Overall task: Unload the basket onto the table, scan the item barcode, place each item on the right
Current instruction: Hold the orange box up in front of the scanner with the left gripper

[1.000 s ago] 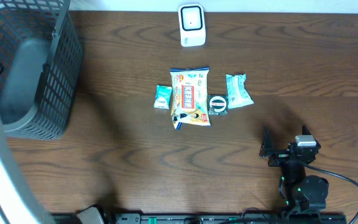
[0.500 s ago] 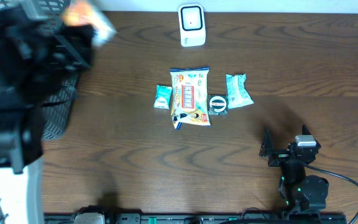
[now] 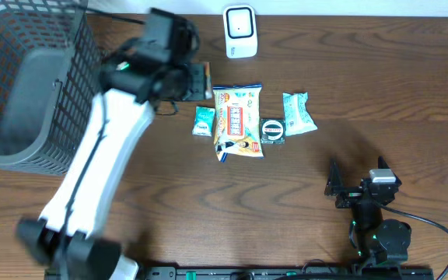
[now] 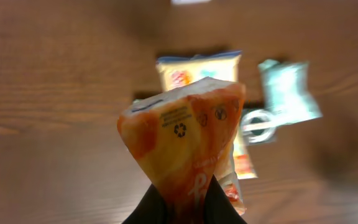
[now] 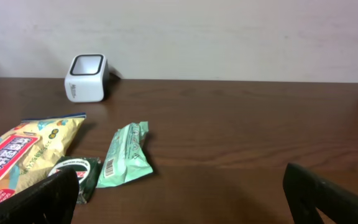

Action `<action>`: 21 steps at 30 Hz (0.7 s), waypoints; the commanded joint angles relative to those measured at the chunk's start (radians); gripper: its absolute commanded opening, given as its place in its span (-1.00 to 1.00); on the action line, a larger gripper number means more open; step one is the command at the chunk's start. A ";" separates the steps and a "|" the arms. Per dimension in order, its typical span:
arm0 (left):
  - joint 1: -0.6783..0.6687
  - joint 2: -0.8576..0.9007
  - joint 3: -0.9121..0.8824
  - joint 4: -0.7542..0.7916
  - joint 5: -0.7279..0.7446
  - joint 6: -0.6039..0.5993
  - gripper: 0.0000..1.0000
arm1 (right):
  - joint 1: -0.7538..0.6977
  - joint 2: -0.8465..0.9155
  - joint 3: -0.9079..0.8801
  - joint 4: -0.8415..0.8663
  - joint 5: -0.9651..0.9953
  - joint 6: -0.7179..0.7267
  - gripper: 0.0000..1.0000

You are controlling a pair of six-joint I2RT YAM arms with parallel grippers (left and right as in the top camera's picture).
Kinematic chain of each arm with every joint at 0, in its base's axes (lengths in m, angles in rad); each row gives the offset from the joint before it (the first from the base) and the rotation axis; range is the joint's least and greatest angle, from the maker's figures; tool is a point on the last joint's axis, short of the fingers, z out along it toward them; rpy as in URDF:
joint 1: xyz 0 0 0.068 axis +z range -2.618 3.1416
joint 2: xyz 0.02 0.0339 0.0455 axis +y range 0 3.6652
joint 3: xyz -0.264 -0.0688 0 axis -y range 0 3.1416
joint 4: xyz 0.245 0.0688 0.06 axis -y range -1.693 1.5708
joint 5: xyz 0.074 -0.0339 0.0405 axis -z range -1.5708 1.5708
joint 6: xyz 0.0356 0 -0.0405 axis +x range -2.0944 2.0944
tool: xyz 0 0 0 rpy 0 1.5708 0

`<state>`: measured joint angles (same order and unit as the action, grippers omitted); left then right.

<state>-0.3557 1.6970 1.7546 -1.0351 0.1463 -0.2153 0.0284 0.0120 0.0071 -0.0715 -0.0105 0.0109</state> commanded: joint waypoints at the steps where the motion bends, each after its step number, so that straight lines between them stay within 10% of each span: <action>1: -0.008 0.106 0.001 -0.017 -0.096 0.092 -0.85 | -0.001 -0.006 -0.002 -0.005 0.001 -0.008 0.99; 13: 0.002 0.357 0.001 0.018 -0.416 0.089 -0.85 | -0.001 -0.006 -0.002 -0.005 0.001 -0.008 0.99; 21: 0.043 0.398 -0.001 0.042 -0.242 0.058 -0.85 | -0.001 -0.005 -0.002 -0.005 0.001 -0.008 0.99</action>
<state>-0.3294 2.0747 1.7546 -0.9905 -0.1772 -0.1463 0.0284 0.0120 0.0071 -0.0715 -0.0105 0.0109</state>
